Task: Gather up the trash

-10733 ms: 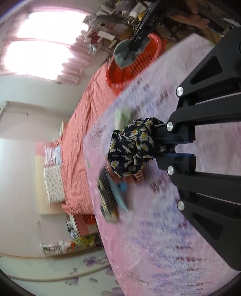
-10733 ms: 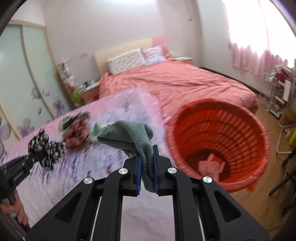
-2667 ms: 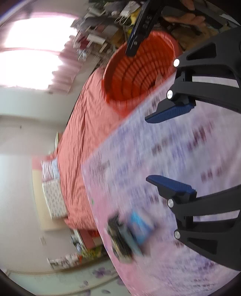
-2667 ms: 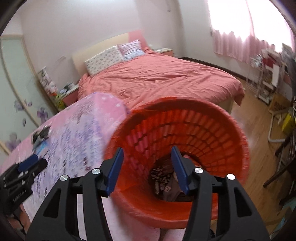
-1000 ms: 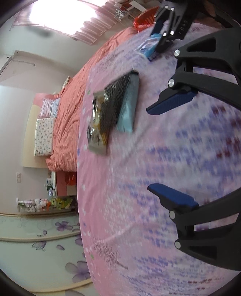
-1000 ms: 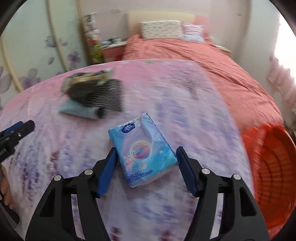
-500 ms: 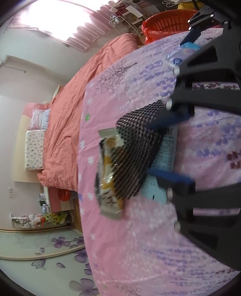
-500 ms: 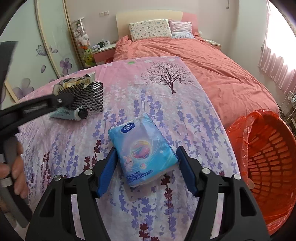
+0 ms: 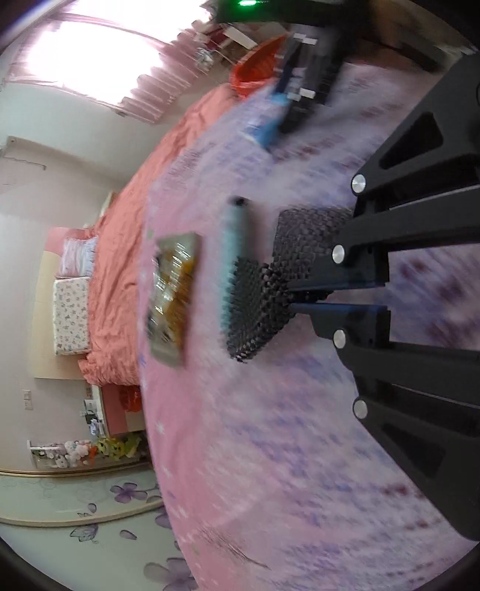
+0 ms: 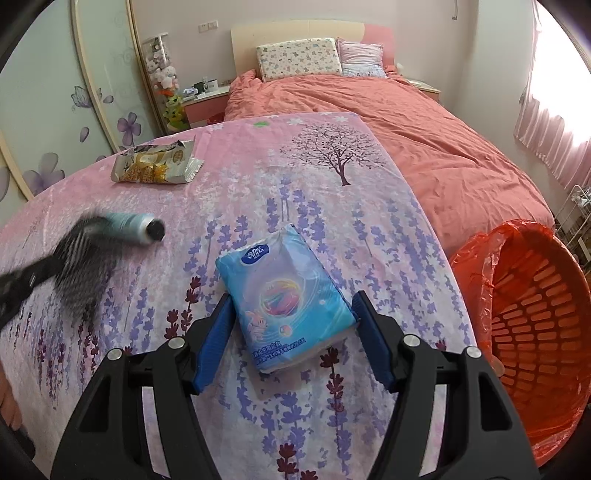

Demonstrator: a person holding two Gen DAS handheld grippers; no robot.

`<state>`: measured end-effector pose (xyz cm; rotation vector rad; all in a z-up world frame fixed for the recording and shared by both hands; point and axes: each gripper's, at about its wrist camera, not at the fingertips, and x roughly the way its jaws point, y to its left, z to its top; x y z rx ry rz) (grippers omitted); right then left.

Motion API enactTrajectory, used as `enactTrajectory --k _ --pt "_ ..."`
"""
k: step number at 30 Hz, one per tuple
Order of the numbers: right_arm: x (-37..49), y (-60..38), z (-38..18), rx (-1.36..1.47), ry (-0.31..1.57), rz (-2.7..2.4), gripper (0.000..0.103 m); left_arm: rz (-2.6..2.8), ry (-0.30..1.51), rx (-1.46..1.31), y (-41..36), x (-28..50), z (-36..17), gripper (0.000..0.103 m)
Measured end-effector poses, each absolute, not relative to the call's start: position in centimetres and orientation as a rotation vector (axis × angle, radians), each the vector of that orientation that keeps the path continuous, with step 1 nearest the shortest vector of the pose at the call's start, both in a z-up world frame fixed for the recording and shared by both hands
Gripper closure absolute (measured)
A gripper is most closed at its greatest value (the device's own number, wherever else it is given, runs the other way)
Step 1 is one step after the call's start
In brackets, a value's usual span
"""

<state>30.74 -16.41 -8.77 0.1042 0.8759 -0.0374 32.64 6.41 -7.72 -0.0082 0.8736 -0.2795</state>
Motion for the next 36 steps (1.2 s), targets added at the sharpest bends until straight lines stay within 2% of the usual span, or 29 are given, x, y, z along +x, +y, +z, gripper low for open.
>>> enactTrajectory --k 6,7,9,10,11,17,36 --pt "29.4 -15.4 -8.4 0.113 0.883 0.004 0.038 -0.233 0.914 0.002 11.0 29.7 -8.9 0.094" --pt "29.2 -15.3 -8.4 0.120 0.885 0.015 0.038 -0.218 0.915 -0.009 11.5 29.6 -9.0 0.091" --pt "29.2 -15.1 -8.4 0.118 0.887 0.017 0.038 -0.207 0.915 -0.034 11.6 29.9 -8.9 0.073" --pt "29.2 -15.0 -8.4 0.113 0.885 0.014 0.038 -0.198 0.906 -0.040 11.6 29.9 -8.8 0.059" --pt "29.2 -14.9 -8.5 0.107 0.882 0.011 0.038 -0.192 0.898 -0.037 11.4 29.9 -8.6 0.052" --pt "29.3 -14.2 -8.6 0.064 0.886 -0.005 0.036 -0.158 0.883 0.045 9.3 30.7 -8.7 0.051" --pt "29.5 -14.1 -8.6 0.053 0.890 -0.010 0.034 -0.106 0.911 0.070 8.4 31.7 -9.6 0.047"
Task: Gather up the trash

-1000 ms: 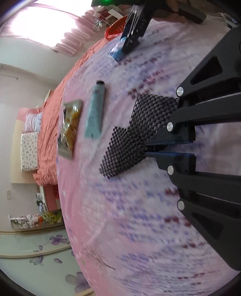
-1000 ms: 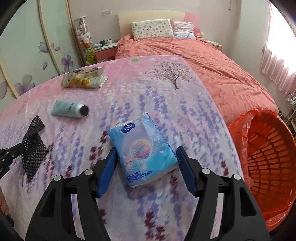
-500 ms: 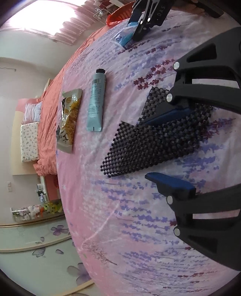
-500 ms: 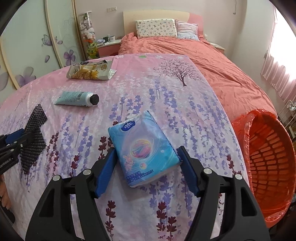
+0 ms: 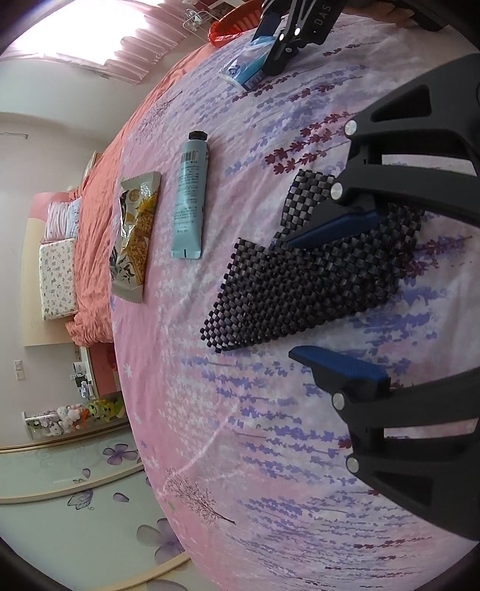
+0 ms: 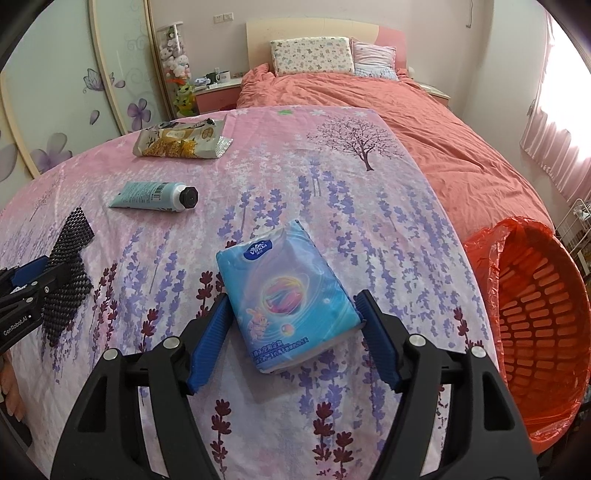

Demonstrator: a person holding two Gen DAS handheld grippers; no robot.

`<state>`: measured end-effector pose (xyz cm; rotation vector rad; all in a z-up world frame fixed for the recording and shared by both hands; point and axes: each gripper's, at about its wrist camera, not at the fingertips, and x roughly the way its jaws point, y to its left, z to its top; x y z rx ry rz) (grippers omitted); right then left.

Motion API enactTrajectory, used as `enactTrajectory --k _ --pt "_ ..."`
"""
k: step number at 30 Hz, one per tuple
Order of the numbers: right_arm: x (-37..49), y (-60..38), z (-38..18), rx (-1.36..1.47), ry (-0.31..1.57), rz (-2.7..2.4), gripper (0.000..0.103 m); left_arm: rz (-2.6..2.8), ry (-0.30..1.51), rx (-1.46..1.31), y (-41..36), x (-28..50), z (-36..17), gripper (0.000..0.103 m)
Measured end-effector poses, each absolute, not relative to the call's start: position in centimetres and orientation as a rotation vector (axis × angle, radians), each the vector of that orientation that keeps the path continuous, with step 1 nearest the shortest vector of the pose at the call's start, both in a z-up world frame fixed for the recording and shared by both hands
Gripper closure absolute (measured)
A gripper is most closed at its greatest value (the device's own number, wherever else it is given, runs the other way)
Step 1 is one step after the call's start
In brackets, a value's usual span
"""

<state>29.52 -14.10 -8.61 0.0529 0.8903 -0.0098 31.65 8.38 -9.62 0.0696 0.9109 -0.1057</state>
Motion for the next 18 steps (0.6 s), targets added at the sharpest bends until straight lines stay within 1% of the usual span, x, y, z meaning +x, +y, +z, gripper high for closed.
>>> enactTrajectory --k 3,9,11,18 --pt "29.54 -13.97 -8.70 0.054 0.892 -0.004 0.032 -0.105 0.911 0.070 8.36 31.65 -9.62 0.047" --pt "29.55 -13.77 -8.77 0.053 0.892 -0.005 0.032 -0.097 0.912 0.072 8.34 31.76 -9.71 0.045" --pt "29.55 -13.84 -8.76 0.054 0.892 -0.005 0.032 -0.085 0.914 0.074 8.39 31.73 -9.77 0.041" --pt "29.53 -13.78 -8.92 0.053 0.892 -0.006 0.031 -0.073 0.916 0.072 8.77 31.72 -9.82 0.038"
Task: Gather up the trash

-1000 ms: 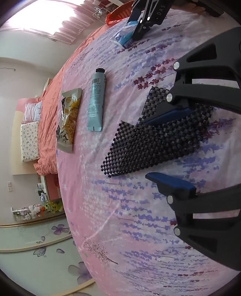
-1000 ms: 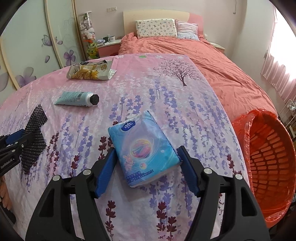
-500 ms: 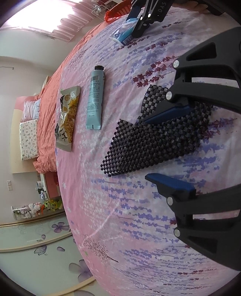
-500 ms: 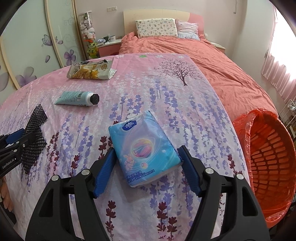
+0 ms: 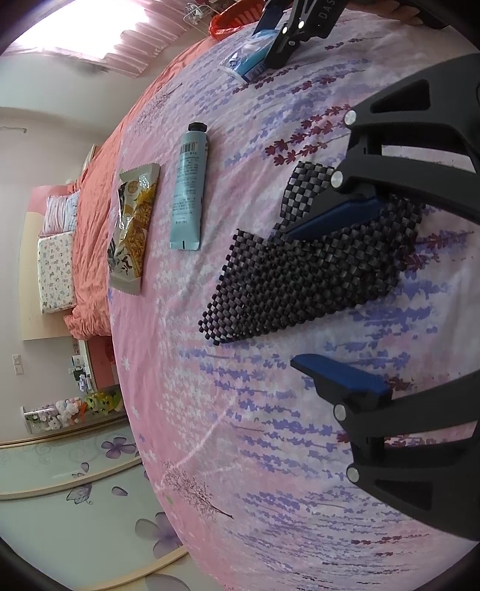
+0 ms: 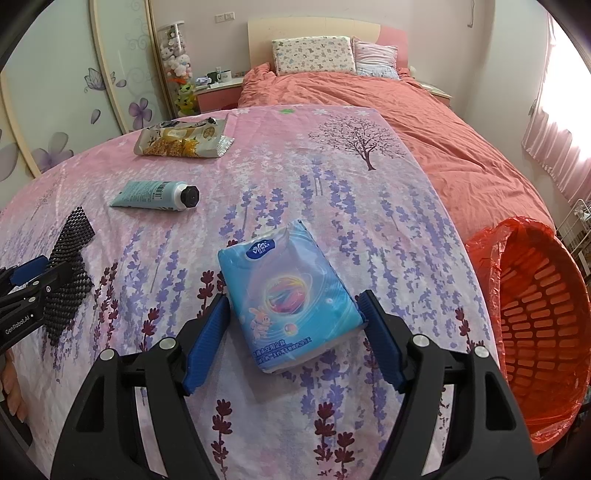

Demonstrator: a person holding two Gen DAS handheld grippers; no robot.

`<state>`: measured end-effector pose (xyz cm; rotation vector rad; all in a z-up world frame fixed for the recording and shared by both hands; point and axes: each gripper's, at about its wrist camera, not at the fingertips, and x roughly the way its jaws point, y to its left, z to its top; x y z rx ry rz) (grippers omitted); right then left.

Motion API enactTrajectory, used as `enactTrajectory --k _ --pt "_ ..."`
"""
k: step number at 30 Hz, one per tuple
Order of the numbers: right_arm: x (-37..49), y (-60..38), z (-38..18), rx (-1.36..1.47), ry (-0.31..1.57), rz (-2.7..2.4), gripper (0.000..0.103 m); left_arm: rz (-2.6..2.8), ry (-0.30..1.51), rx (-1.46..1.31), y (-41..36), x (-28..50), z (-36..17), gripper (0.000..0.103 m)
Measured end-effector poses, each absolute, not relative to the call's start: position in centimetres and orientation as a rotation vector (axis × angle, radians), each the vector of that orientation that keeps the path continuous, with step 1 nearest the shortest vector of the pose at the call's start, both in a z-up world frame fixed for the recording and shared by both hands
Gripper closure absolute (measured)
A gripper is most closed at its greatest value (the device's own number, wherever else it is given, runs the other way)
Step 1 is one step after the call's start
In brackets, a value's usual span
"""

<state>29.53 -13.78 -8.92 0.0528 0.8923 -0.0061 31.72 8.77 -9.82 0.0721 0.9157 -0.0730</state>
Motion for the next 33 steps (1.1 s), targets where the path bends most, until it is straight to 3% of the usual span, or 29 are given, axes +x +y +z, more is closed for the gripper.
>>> enactTrajectory --k 27,28,30,31,32,33 --pt "29.6 -13.8 -8.8 0.051 0.892 -0.008 0.031 -0.075 0.915 0.067 8.8 31.6 -9.8 0.039" --pt "29.5 -13.7 -8.8 0.045 0.891 -0.015 0.031 -0.077 0.913 0.068 8.7 31.6 -9.7 0.043" --pt "29.3 -14.0 -8.8 0.055 0.888 -0.014 0.032 -0.128 0.897 0.094 7.9 31.3 -9.6 0.061" --pt "29.2 -14.2 -8.7 0.061 0.883 -0.023 0.040 -0.131 0.884 0.124 7.4 31.0 -9.5 0.071" --pt "29.0 -14.5 -8.7 0.075 0.880 -0.021 0.040 -0.143 0.878 0.142 7.0 30.8 -9.4 0.084" --pt "28.8 -14.7 -8.7 0.083 0.876 -0.015 0.042 -0.161 0.875 0.150 6.7 30.6 -9.4 0.089"
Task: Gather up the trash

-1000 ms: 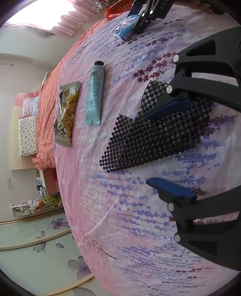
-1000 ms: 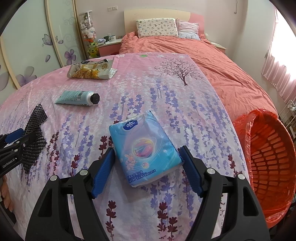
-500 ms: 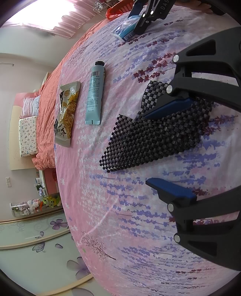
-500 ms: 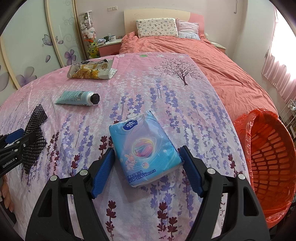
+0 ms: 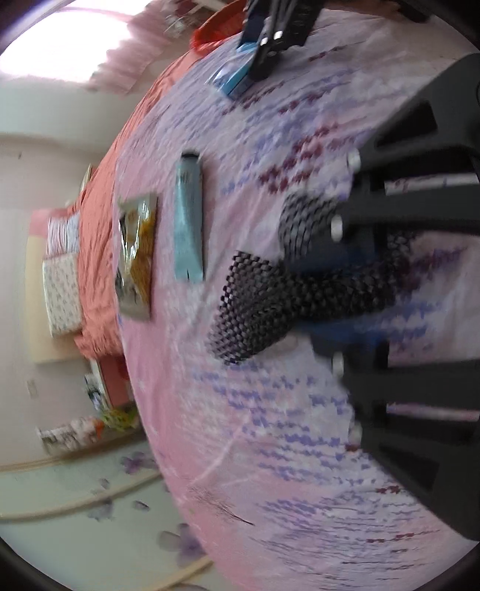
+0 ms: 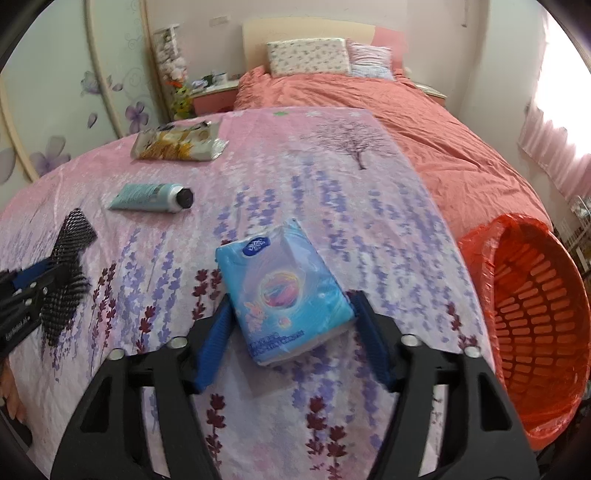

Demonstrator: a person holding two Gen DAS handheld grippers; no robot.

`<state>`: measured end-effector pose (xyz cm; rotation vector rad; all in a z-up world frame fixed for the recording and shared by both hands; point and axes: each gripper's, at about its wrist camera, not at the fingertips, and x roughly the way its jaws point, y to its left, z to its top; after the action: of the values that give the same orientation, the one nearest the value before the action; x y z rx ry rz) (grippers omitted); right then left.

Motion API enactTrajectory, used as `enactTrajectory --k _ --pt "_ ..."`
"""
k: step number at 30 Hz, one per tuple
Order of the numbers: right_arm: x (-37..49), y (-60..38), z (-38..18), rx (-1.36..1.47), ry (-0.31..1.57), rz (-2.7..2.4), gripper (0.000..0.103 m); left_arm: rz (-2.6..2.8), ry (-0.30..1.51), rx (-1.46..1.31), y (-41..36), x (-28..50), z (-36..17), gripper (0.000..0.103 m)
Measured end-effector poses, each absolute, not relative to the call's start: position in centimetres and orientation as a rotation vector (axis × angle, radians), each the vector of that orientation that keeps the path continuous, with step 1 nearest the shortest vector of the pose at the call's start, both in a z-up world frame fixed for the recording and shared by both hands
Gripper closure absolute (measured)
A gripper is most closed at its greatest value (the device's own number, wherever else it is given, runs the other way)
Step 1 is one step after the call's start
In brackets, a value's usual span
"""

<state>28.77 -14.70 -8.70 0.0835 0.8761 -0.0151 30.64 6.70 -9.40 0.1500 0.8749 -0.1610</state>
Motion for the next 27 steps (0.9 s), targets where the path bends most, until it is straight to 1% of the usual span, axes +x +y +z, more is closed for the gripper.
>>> enactTrajectory --k 2,7,14,21,27 --pt "28.1 -15.1 -8.7 0.109 0.868 -0.004 0.043 -0.191 0.864 0.138 6.4 30.1 -9.3 0.091" --pt "26.0 -15.5 -8.3 0.148 0.837 0.012 0.044 -0.227 0.822 0.094 6.1 28.7 -8.3 0.092" --pt "22.9 -16.4 -5.4 0.134 0.740 0.000 0.044 -0.248 0.730 0.068 4.4 26.6 -4.4 0.092" --pt "20.3 -19.3 -2.0 0.103 0.643 -0.082 0.044 -0.284 0.660 0.095 0.6 24.6 -0.7 0.092" --pt "18.4 -24.3 -0.2 0.129 0.588 -0.178 0.044 -0.405 0.642 0.077 -4.7 23.5 1.4 0.092"
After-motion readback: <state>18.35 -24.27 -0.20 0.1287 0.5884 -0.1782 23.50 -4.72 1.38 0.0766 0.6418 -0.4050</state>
